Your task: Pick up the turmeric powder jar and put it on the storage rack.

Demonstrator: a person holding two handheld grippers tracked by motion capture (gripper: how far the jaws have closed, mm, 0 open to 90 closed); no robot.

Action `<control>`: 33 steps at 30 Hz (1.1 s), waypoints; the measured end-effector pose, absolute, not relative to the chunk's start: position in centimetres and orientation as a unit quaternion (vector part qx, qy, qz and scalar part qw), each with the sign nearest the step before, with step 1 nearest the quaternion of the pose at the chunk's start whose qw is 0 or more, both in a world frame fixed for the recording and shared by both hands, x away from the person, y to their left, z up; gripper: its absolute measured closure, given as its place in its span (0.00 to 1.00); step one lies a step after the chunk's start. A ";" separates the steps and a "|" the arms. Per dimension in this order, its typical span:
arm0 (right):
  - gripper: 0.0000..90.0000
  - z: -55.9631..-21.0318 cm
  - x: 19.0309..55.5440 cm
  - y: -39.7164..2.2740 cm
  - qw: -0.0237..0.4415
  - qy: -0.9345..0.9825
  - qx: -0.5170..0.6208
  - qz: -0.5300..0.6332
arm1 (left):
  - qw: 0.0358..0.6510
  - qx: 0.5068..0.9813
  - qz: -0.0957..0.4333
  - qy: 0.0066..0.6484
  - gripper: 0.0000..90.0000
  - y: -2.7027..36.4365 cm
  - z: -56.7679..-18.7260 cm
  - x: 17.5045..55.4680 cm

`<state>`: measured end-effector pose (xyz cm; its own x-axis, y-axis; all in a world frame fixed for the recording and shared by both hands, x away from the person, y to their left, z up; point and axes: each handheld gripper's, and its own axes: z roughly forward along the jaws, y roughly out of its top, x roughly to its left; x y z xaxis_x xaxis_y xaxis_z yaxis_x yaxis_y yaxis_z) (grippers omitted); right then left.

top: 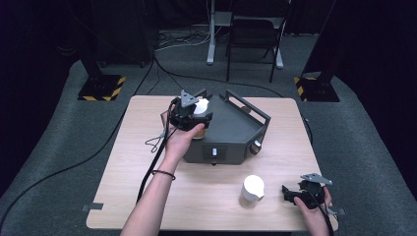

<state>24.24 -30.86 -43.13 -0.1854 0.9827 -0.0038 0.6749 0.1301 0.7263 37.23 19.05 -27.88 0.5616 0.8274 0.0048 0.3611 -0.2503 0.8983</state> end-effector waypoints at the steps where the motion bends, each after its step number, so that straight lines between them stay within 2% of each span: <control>1: 0.00 -43.1 24.2 -30.9 0.254 0.708 0.586 0.303 | 0.466 0.751 0.249 0.395 0.34 19.0 -28.0 37.3; 26: 0.00 -43.1 24.2 -30.9 0.254 0.708 0.586 0.303 | 0.458 0.751 0.237 0.413 0.34 18.8 -29.0 38.1; 33: 0.00 -43.1 24.2 -30.9 0.254 0.708 0.586 0.303 | 0.459 0.749 0.239 0.414 0.30 18.7 -29.0 37.9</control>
